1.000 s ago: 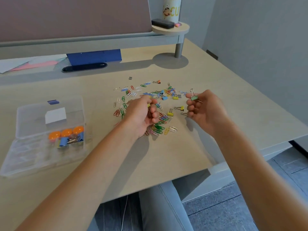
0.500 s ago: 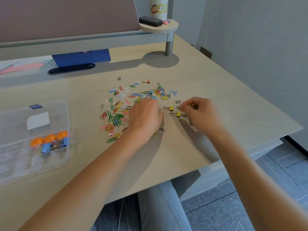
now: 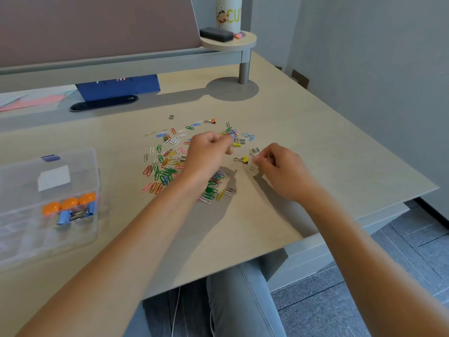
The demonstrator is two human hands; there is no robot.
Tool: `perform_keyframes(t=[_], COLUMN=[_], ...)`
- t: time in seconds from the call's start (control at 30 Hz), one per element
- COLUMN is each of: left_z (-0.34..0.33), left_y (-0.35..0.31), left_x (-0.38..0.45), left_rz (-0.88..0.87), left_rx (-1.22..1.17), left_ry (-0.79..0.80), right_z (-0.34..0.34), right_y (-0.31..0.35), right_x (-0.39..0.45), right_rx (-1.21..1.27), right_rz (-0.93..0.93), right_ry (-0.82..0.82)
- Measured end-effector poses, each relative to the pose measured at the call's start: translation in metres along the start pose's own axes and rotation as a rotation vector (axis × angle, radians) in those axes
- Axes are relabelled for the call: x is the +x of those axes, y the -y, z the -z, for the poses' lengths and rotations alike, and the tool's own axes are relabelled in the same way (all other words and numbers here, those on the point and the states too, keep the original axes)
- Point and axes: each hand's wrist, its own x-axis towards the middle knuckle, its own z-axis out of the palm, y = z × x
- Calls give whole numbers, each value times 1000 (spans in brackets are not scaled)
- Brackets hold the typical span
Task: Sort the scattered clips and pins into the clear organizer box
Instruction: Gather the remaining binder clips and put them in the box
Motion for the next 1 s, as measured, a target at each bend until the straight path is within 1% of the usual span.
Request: perform_keyframes(t=[0.03, 0.07, 0.17, 0.2, 0.23, 0.27, 0.33, 0.4, 0.5, 0.57, 0.6, 0.7, 0.73, 0.77, 0.8, 0.87, 0.93, 1.0], left_z=[1, 1, -1, -3, -5, -7, -10, -14, -18, -21, -23, -26, -27, -28, -29, -29, -27, -20], left_y=[-3, -4, -6, -7, -8, -8, -9, -8, -5, -4, -3, 3, 6, 9, 10, 14, 16, 18], left_x=[1, 2, 5, 4, 4, 4, 5, 6, 7, 8, 10, 14, 15, 16, 16, 19, 23, 26], left_rz=[89, 167, 316, 340, 354, 359, 344, 311, 278, 202, 120, -205, -274, -319, -355, -407, -445, -448], left_rx=[-152, -301, -673, -736, -760, -748, -632, -485, -334, -199, -58, 578, 762, 877, 932, 943, 922, 847], left_ry=[31, 64, 169, 196, 207, 197, 131, 78, 101, 106, 104, 91, 78, 75, 73, 65, 59, 45], right_z=[4, 7, 14, 16, 18, 20, 22, 23, 23, 23, 23, 21, 20, 19, 19, 17, 11, 0], right_y=[0, 2, 2, 1, 0, 0, -2, -1, 0, -1, -1, -2, -1, 0, 2, 7, 10, 9], right_x=[-1, -1, 3, 3, 5, 5, 8, 12, 20, 25, 28, 38, 42, 45, 48, 51, 57, 67], right_rx=[140, 333, 1071, 1254, 1377, 1456, 1517, 1471, 1360, 1288, 1252, 1126, 1055, 967, 869, 703, 616, 434], right_rz=[-80, -169, -403, -446, -465, -473, -491, -522, -563, -565, -556, -518, -507, -495, -483, -430, -343, -236], right_ry=[14, 39, 167, 211, 238, 250, 223, 165, 79, 50, 44, 21, 9, -4, -10, -20, -27, -52])
